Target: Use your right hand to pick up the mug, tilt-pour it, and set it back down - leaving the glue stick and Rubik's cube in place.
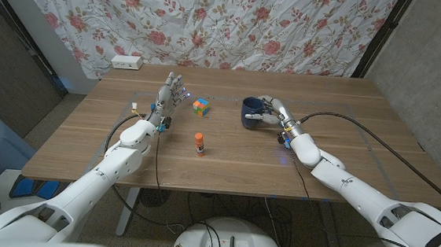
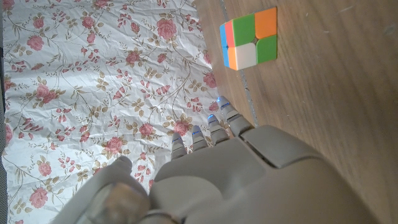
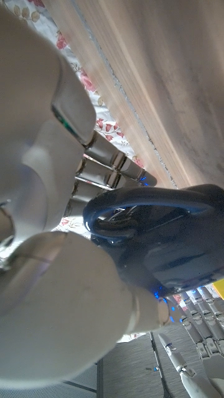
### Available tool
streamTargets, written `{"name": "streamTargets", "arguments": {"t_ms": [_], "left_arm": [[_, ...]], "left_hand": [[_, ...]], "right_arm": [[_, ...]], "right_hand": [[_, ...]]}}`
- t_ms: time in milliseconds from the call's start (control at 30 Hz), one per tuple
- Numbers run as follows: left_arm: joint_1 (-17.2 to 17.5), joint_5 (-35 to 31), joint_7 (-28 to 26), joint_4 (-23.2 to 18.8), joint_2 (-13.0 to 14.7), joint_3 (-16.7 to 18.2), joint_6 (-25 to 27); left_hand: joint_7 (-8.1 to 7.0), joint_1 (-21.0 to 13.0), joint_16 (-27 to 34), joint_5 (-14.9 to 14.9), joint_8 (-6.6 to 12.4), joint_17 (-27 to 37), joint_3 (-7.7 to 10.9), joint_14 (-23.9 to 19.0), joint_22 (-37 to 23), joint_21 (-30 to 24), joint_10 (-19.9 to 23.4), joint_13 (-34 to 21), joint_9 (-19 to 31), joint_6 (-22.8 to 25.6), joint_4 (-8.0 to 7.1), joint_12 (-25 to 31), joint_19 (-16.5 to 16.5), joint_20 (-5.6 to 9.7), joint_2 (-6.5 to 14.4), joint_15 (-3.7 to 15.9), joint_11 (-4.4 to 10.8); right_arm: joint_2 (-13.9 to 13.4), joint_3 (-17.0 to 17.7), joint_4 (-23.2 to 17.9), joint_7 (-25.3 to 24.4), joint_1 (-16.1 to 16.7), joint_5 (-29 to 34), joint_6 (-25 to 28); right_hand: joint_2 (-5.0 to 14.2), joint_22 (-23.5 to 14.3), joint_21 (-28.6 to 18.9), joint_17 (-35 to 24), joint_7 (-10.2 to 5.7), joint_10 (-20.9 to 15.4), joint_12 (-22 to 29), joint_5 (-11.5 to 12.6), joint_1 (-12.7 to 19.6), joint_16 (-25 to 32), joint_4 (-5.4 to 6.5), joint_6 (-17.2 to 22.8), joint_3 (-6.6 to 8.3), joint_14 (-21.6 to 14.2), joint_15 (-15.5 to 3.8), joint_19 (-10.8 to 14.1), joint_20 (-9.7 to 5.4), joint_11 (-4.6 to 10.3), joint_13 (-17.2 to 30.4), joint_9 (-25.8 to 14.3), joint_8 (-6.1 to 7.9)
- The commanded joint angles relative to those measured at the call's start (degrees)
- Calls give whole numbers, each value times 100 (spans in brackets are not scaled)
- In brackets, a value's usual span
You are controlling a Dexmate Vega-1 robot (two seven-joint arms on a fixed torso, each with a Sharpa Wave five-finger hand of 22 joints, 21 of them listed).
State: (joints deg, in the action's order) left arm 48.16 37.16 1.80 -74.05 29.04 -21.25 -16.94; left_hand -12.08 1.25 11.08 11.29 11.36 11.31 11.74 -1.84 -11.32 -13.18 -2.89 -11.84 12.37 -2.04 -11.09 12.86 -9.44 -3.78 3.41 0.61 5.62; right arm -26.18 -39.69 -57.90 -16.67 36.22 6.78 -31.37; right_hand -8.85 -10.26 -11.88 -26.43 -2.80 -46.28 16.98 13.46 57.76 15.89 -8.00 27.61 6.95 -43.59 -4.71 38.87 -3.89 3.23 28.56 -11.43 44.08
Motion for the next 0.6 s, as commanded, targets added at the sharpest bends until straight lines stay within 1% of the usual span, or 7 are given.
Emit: {"name": "streamTargets", "arguments": {"t_ms": [33,100,233,300,400,500,600], "left_arm": [[0,1,-1,-2,1,0,-3],[0,0,-2,-3,1,0,-3],[2,0,-3,-5,1,0,-3],[3,0,-4,-7,2,0,-3],[5,0,-5,-10,2,1,-2],[5,0,-4,-9,3,1,-3],[5,1,-4,-8,3,1,-3]], "left_hand": [[-38,17,26,26,27,30,34,-20,-20,-37,-20,-28,16,-8,-7,22,-52,2,679,2,39],[-39,17,28,26,24,30,34,-24,-20,-36,-21,-28,16,-15,-7,22,-50,1,679,1,37],[-39,17,28,26,25,30,34,-26,-20,-36,-18,-28,16,-13,-7,23,-50,-1,679,4,38],[-40,17,28,26,27,30,34,-25,-20,-37,-15,-28,16,-9,-7,24,-52,0,679,4,37],[-38,17,29,26,25,30,34,-27,-20,-37,-20,-28,16,-13,-7,22,-51,1,679,6,32],[-41,17,28,26,26,30,34,-26,-20,-37,-21,-28,16,-12,-7,22,-52,2,679,5,35],[-41,18,29,26,28,30,34,-27,-21,-37,-16,-28,16,-6,-7,24,-52,3,679,2,43]], "right_arm": [[44,-99,152,13,-80,33,-56],[42,-103,145,25,-79,22,-48],[20,-123,147,77,-83,17,-63],[1,-124,106,128,-71,-8,-27],[-17,-139,97,146,-75,15,-29],[-27,-144,87,185,-78,3,-21],[-46,-150,55,218,-76,6,6]], "right_hand": [[1356,-13,-10,-14,-980,-778,-59,43,-17,-29,-4,881,-44,42,-727,-35,-288,859,-13,-8,625],[1344,-13,-10,-20,-982,-747,-81,48,-19,-37,-9,822,-48,70,-727,-39,-279,862,-12,2,585],[1323,-13,-5,-24,-984,-706,-111,49,-37,-48,-6,820,-62,105,-710,-57,-267,862,-20,2,574],[1289,-12,1,-25,-983,-573,-205,58,-60,-87,-4,733,-80,203,-695,-81,-252,861,-52,13,510],[1260,-12,4,-45,-986,-535,-238,64,-54,-77,-16,701,-93,228,-696,-93,-237,869,-65,12,485],[1159,-11,2,-66,-981,-473,-286,68,-69,-77,-33,635,-140,281,-677,-98,-216,872,-78,0,447],[1103,-10,8,-69,-982,-385,-350,84,-95,-94,-31,545,-168,334,-672,-118,-180,873,-104,-2,394]]}}
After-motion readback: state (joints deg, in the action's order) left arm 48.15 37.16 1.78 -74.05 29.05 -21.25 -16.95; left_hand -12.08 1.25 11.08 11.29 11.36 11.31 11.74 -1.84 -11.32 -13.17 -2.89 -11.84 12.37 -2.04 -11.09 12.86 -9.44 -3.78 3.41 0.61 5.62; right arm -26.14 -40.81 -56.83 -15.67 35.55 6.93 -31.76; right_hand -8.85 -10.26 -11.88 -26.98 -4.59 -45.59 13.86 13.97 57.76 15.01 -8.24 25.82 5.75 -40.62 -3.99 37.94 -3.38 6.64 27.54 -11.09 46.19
